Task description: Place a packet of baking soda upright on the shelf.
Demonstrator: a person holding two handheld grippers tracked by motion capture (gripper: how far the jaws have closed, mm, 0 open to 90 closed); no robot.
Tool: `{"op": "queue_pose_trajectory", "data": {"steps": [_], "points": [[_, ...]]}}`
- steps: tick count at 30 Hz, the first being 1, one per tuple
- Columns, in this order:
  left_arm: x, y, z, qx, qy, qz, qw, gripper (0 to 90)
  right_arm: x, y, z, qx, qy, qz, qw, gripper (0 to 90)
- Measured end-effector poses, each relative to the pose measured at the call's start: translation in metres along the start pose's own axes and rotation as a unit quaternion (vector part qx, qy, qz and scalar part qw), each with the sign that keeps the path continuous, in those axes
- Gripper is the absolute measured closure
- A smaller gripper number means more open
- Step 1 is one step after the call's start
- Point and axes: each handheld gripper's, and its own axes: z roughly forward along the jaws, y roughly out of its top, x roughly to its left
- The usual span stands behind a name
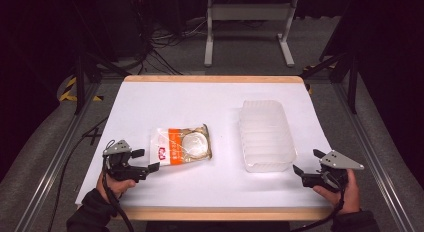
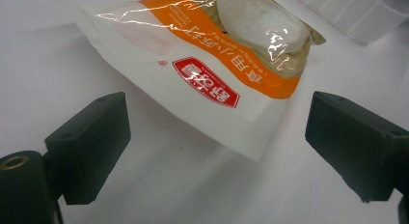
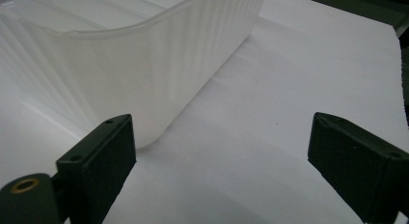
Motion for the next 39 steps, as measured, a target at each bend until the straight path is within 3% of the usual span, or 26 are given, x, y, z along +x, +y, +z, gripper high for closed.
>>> {"op": "queue_pose_trajectory", "data": {"steps": [3, 5, 8, 15, 19, 24, 26, 28, 32, 35, 36, 39], "points": [[0.001, 0.005, 0.015, 0.023, 0.0, -0.013, 0.9996, 9.4, 0.0, 0.0, 0.0, 0.0, 0.001, 0.0, 1.0, 10.5], [0.002, 0.006, 0.017, 0.026, 0.003, -0.013, 0.9996, 9.1, 0.0, 0.0, 0.0, -0.001, 0.002, 0.0, 1.0, 10.5], [0.005, 0.012, 0.027, 0.032, 0.002, -0.031, 0.999, 9.7, 0.0, 0.0, 0.001, 0.002, 0.003, 0.0, 1.0, 10.5], [0.008, 0.022, 0.041, 0.048, -0.016, -0.034, 0.9981, 9.4, 0.0, 0.0, 0.001, 0.003, 0.006, -0.002, 1.0, 10.5], [0.009, 0.029, 0.048, 0.047, -0.029, -0.053, 0.9971, 9.5, 0.0, 0.0, 0.001, 0.002, 0.006, -0.001, 1.0, 10.4], [0.015, 0.04, 0.058, 0.045, -0.044, -0.062, 0.9961, 10.2, 0.0, 0.0, 0.001, 0.002, 0.007, -0.001, 1.0, 10.5], [0.015, 0.044, 0.062, 0.042, -0.036, -0.063, 0.9965, 12.0, 0.0, 0.0, 0.001, 0.002, 0.007, -0.001, 1.0, 10.5], [0.018, 0.048, 0.066, 0.044, -0.043, -0.066, 0.9959, 16.3, 0.0, 0.0, 0.001, 0.003, 0.008, -0.001, 1.0, 10.4], [0.019, 0.052, 0.07, 0.036, -0.045, -0.068, 0.996, 33.2, 0.0, 0.0, 0.002, 0.003, 0.008, 0.0, 1.0, 10.5], [0.02, 0.054, 0.07, 0.042, -0.054, -0.056, 0.9961, 46.9, 0.0, -0.001, 0.002, 0.003, 0.009, 0.0, 1.0, 10.5], [0.02, 0.053, 0.069, 0.037, -0.063, -0.057, 0.9957, 55.3, 0.0, -0.001, 0.002, 0.004, 0.01, 0.001, 0.9999, 10.4], [0.017, 0.055, 0.066, 0.029, -0.069, -0.033, 0.9967, 69.5, 0.0, -0.001, 0.002, 0.004, 0.011, 0.001, 0.9999, 10.5]]}}
